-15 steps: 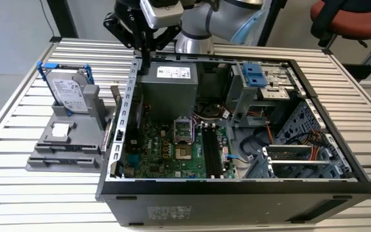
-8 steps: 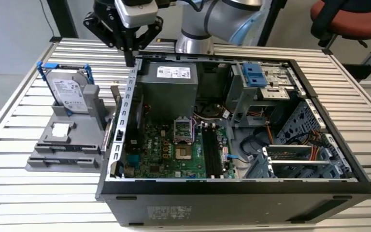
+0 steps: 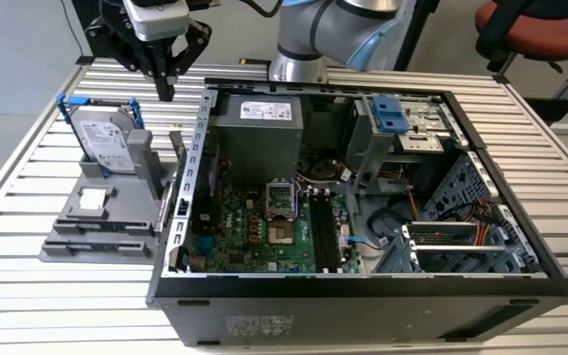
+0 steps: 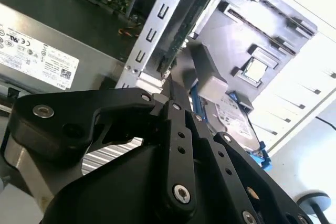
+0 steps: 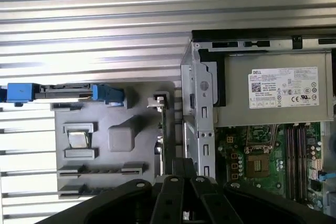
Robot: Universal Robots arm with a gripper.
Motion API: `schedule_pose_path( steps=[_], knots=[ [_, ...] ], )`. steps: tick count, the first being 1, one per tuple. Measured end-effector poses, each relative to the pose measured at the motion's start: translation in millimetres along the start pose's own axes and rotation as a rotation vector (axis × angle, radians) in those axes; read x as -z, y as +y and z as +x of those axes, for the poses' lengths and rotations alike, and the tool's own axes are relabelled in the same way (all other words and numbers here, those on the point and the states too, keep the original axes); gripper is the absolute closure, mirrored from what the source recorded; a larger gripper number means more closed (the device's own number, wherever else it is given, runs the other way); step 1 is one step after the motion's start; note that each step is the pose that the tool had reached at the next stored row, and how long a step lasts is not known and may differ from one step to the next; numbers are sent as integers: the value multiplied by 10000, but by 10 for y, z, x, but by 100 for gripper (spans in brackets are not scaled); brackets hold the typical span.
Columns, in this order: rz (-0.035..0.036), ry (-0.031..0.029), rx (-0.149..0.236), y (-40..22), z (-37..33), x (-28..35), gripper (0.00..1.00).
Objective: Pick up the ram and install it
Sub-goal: 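Reach for the ram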
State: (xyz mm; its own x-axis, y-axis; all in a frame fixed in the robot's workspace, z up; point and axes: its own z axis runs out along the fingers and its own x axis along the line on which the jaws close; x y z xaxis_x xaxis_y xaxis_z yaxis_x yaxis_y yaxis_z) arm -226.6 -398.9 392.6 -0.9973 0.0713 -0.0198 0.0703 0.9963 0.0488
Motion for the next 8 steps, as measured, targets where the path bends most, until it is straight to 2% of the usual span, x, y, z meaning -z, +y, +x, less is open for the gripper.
schedule_pose_path(
  steps=[8],
  knots=[
    [0,0,1,-26,362,8,100]
  ],
)
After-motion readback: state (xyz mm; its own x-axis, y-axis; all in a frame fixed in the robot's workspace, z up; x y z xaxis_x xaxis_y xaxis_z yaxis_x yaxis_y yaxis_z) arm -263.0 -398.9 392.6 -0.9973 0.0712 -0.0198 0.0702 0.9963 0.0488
